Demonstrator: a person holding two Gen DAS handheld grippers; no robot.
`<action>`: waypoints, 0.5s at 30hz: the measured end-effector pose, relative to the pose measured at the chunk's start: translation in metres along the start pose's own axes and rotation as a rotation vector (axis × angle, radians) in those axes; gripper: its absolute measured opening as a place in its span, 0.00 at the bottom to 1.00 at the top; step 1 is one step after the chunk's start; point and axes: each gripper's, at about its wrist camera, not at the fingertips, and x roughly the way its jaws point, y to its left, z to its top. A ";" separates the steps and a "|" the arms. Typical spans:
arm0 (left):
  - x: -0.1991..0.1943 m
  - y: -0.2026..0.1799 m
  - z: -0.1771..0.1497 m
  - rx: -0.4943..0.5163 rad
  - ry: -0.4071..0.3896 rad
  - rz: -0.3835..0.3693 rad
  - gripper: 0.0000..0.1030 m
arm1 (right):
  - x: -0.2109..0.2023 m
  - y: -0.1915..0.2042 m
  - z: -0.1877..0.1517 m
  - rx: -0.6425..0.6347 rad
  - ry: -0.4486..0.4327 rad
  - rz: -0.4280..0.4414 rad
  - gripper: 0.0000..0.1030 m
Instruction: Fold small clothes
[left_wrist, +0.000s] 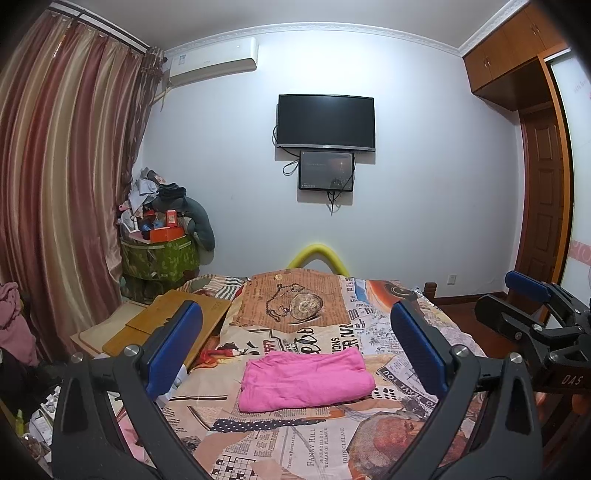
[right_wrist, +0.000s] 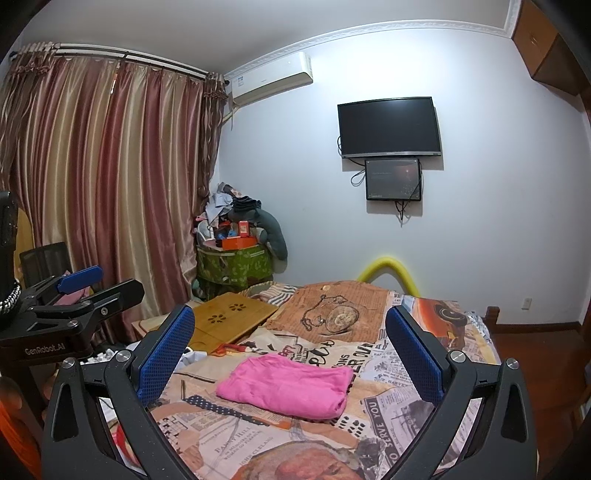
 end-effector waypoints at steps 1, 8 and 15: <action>0.000 0.000 -0.001 0.000 0.000 0.000 1.00 | 0.000 0.000 0.000 0.001 0.000 0.000 1.00; 0.000 -0.002 -0.002 -0.002 0.002 -0.004 1.00 | -0.001 0.000 0.001 0.002 -0.001 0.000 1.00; 0.002 -0.004 -0.004 0.001 0.002 -0.008 1.00 | 0.001 0.001 0.000 0.011 0.007 -0.001 1.00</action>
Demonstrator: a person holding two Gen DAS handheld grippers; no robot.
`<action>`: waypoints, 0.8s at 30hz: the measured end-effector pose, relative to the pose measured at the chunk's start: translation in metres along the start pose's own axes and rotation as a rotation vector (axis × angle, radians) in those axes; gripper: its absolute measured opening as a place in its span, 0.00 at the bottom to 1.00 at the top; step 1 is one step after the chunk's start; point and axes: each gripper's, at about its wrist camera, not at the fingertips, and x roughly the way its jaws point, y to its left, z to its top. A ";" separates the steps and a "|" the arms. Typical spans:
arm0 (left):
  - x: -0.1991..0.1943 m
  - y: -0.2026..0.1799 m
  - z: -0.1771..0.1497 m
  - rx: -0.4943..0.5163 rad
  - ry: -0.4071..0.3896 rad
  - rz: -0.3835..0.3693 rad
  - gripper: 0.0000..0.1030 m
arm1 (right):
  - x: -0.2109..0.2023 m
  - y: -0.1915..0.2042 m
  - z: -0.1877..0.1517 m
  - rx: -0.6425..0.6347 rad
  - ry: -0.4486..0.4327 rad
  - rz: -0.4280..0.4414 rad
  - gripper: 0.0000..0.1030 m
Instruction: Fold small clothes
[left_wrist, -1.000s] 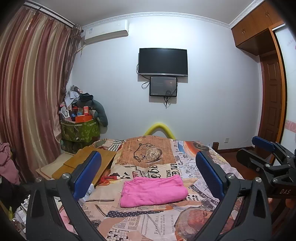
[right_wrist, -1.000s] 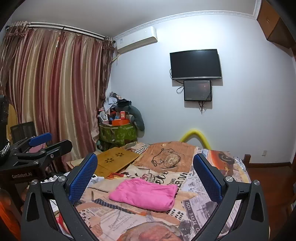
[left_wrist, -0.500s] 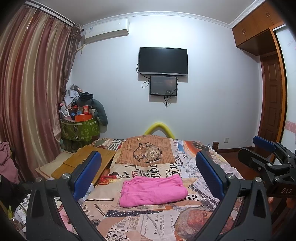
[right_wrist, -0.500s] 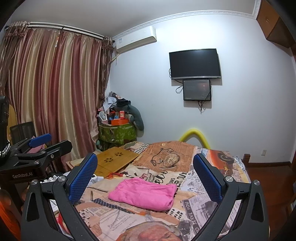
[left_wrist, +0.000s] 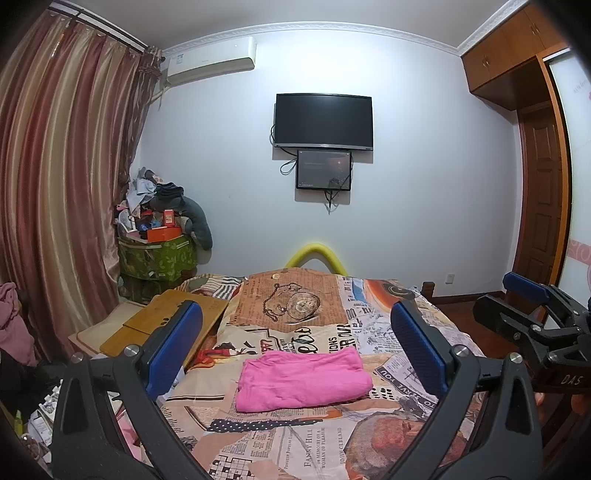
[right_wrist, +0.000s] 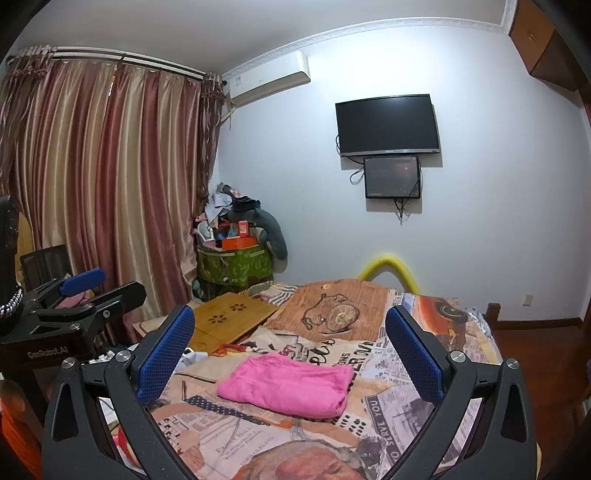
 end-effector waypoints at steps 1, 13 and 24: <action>0.000 0.000 0.000 0.000 0.000 0.001 1.00 | 0.000 0.000 0.000 0.001 0.001 -0.001 1.00; 0.002 0.002 0.000 -0.004 0.008 -0.013 1.00 | 0.000 0.001 -0.001 0.011 0.001 -0.006 1.00; 0.002 0.003 0.001 -0.009 0.004 -0.033 1.00 | 0.001 0.002 -0.001 0.014 0.003 -0.008 1.00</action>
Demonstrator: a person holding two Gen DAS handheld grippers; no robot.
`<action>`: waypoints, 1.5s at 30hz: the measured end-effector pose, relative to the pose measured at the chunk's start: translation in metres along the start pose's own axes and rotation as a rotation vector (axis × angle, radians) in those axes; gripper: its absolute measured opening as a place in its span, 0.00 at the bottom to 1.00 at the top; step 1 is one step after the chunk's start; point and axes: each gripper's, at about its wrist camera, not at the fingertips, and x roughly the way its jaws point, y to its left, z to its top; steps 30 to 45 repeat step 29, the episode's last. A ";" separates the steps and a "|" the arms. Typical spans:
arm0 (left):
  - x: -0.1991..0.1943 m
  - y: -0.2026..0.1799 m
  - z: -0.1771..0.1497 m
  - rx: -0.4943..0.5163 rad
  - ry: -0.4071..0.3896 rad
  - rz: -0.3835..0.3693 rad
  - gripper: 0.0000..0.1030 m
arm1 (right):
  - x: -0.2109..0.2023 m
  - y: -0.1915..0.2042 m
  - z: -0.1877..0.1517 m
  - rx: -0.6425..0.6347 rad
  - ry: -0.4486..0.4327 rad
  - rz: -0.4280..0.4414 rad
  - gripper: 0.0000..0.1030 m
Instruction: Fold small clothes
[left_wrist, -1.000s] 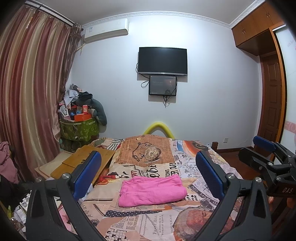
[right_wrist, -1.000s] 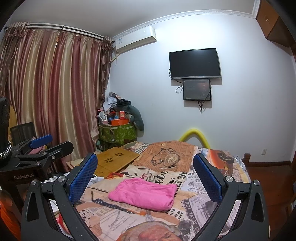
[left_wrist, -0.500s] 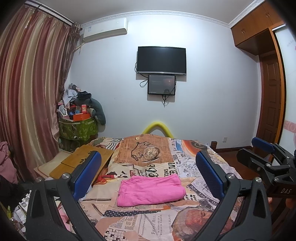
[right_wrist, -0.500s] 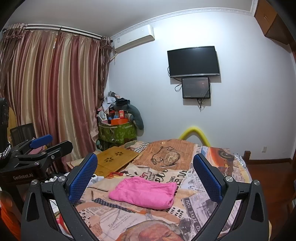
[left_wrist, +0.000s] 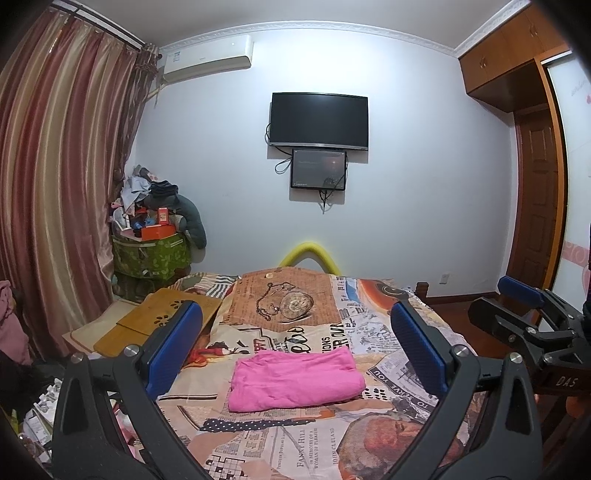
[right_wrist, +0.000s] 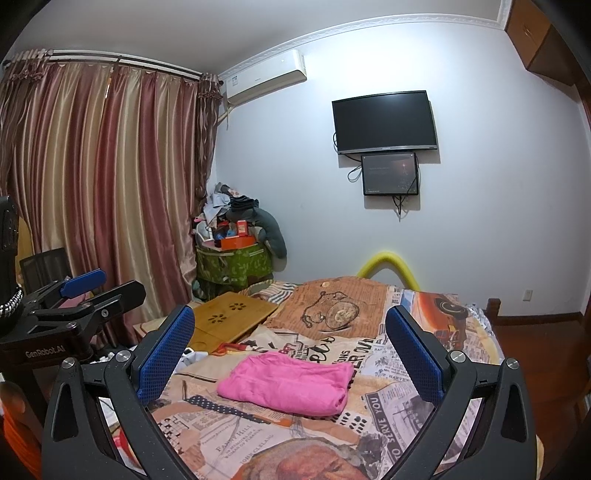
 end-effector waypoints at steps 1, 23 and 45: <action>0.000 0.000 0.000 0.000 -0.001 -0.003 1.00 | 0.000 0.000 0.000 0.000 0.000 0.000 1.00; -0.002 -0.001 0.001 0.013 0.014 -0.032 1.00 | 0.001 0.004 -0.002 0.007 0.004 -0.003 1.00; -0.001 0.000 0.001 0.008 0.023 -0.037 1.00 | 0.002 0.008 -0.002 0.009 0.008 -0.005 1.00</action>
